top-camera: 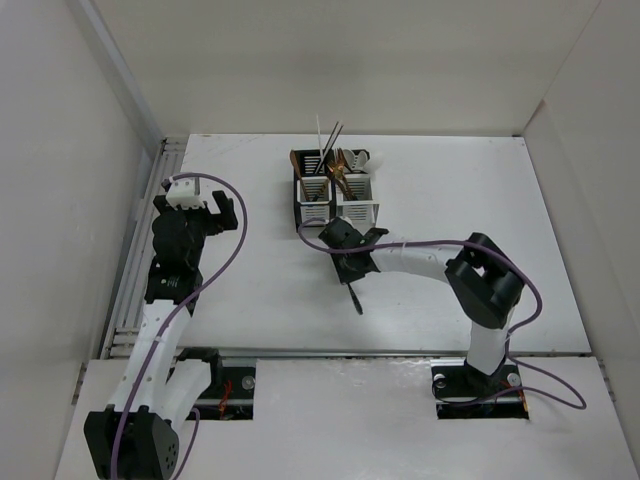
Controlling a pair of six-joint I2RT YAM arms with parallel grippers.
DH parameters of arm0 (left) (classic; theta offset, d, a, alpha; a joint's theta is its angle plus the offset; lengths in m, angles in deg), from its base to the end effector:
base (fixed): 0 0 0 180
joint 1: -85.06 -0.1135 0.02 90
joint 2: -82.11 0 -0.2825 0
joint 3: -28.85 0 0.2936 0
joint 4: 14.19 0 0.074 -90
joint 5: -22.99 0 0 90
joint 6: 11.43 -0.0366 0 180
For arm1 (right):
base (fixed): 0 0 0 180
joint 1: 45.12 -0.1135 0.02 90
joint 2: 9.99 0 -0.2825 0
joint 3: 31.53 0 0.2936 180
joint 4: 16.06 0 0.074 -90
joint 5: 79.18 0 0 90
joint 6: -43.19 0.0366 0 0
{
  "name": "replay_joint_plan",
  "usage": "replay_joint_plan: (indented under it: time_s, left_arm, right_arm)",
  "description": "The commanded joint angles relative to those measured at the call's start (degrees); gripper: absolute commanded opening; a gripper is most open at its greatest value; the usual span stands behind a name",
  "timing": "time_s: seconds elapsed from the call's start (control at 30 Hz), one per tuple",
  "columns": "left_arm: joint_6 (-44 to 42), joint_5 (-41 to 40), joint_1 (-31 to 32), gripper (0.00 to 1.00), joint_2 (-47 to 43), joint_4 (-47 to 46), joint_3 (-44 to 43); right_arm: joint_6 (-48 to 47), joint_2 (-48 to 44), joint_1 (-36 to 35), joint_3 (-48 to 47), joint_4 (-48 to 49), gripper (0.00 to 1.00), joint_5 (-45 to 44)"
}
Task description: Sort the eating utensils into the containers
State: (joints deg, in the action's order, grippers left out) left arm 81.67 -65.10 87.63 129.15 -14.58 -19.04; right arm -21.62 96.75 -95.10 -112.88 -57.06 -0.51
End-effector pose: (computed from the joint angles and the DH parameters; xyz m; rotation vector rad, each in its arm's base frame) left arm 0.2313 -0.0116 0.3270 0.0192 1.5500 -0.1041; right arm 0.2696 0.3098 0.1575 -0.5236 2.6428 0.1316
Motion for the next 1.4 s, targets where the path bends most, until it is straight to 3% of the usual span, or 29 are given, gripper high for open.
replay_joint_plan:
  time_s: [0.0,0.1,0.23,0.47,0.6,0.83,1.07,1.37]
  left_arm:
    - [0.6,0.28,0.24,0.93,-1.08,-1.78,-0.38]
    - [0.6,0.28,0.24,0.93,-1.08,-1.79,-0.38]
    - [0.6,-0.24,0.24,0.93,-1.08,-1.79,0.15]
    - [-0.46,-1.91,0.24,0.93,-0.03,-1.79,0.15]
    - [-0.46,-1.91,-0.28,0.93,1.02,-2.32,0.15]
    - [-0.98,-1.91,-1.42,0.93,4.45,-3.37,-1.6]
    - [-1.51,-1.91,-3.18,0.93,8.67,-3.37,-3.89]
    - [-2.04,-2.44,-3.71,0.93,12.45,-5.48,-5.56]
  right_arm:
    - [0.03,2.07,-0.47,-0.23,0.56,0.0,0.7]
    - [-1.19,2.6,0.05,-0.23,0.56,0.0,0.7]
    - [-6.11,-0.82,0.05,2.75,8.26,0.0,4.29]
    - [-17.18,-17.94,0.05,4.79,20.93,0.0,6.06]
    - [-25.69,-21.21,1.63,0.57,28.56,0.0,-0.08]
    - [-33.96,-15.62,11.47,-3.73,49.83,0.0,-3.08]
    - [-35.21,-6.91,16.66,-7.7,56.34,0.0,0.08]
    - [-30.12,-3.29,17.81,-3.41,59.62,0.0,2.54]
